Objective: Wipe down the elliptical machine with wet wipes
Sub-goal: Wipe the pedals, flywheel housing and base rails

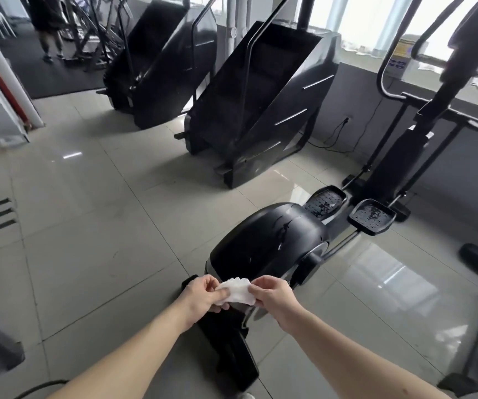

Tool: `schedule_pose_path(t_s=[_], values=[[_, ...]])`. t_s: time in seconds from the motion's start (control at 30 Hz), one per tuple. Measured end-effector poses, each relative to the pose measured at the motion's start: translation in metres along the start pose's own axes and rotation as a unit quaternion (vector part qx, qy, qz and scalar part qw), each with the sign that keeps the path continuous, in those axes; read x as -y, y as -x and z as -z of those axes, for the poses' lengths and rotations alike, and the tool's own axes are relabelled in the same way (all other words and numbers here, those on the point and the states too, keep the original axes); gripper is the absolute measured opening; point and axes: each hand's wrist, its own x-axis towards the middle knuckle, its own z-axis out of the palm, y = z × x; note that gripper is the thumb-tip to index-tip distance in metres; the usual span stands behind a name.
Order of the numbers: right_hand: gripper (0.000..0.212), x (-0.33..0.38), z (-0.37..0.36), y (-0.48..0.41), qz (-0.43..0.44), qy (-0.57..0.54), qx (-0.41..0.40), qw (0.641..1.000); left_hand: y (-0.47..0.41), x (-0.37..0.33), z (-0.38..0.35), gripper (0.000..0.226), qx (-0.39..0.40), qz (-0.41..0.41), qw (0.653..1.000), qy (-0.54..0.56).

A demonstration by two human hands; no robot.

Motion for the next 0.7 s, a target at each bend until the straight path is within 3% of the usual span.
schedule_pose_path(t_s=[0.17, 0.3, 0.5, 0.57, 0.7], values=[[0.011, 0.025, 0.023, -0.047, 0.009, -0.030, 0.024, 0.999, -0.036, -0.040, -0.001, 0.028, -0.048, 0.037, 0.994, 0.088], [0.014, 0.043, 0.035, -0.073, 0.014, -0.067, 0.058, 0.996, -0.065, -0.064, -0.004, 0.016, -0.040, 0.060, 0.989, 0.128], [0.009, 0.058, 0.039, -0.103, -0.016, -0.119, 0.105, 0.987, -0.099, -0.083, -0.008, 0.052, 0.056, 0.053, 0.995, 0.069], [0.008, 0.061, 0.033, -0.113, -0.029, -0.115, 0.116, 0.986, -0.112, -0.082, -0.006, 0.054, 0.064, 0.043, 0.996, 0.036], [0.009, 0.061, 0.015, -0.141, -0.041, -0.102, 0.099, 0.989, -0.149, -0.072, 0.012, 0.017, 0.059, 0.036, 0.998, -0.015]])
